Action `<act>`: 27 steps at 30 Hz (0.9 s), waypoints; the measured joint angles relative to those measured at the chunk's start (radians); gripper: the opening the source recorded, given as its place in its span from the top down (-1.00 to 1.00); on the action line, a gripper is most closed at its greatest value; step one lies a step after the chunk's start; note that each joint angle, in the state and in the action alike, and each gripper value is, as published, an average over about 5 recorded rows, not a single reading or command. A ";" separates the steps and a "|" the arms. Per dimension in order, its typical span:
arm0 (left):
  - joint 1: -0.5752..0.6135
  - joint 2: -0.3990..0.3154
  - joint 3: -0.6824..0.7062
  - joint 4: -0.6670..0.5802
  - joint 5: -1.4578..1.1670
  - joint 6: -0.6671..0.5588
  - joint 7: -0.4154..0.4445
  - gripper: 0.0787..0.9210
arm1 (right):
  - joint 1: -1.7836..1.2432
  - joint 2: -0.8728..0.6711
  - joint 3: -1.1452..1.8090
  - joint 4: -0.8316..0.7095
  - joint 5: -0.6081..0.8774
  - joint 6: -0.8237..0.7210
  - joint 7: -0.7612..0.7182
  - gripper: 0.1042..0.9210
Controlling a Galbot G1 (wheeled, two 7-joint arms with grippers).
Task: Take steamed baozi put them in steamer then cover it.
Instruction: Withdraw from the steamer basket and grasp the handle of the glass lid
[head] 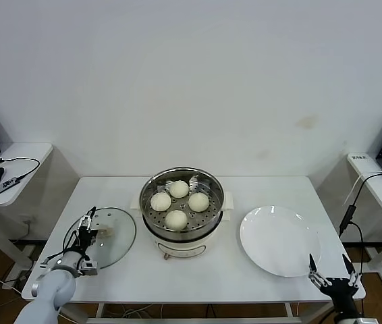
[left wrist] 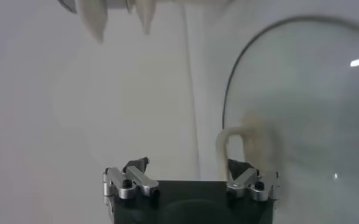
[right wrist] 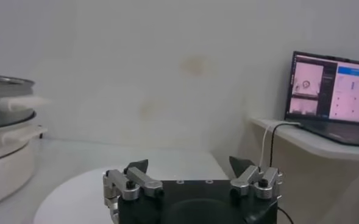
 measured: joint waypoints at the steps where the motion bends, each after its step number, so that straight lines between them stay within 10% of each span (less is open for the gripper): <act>1: -0.005 0.000 0.002 0.006 0.000 0.000 0.001 -0.76 | 0.000 0.001 -0.001 -0.001 -0.001 0.001 0.000 -0.76; 27: 0.006 0.003 -0.031 -0.008 -0.036 -0.015 -0.048 0.84 | -0.015 0.001 -0.030 0.009 -0.023 0.016 -0.002 -0.76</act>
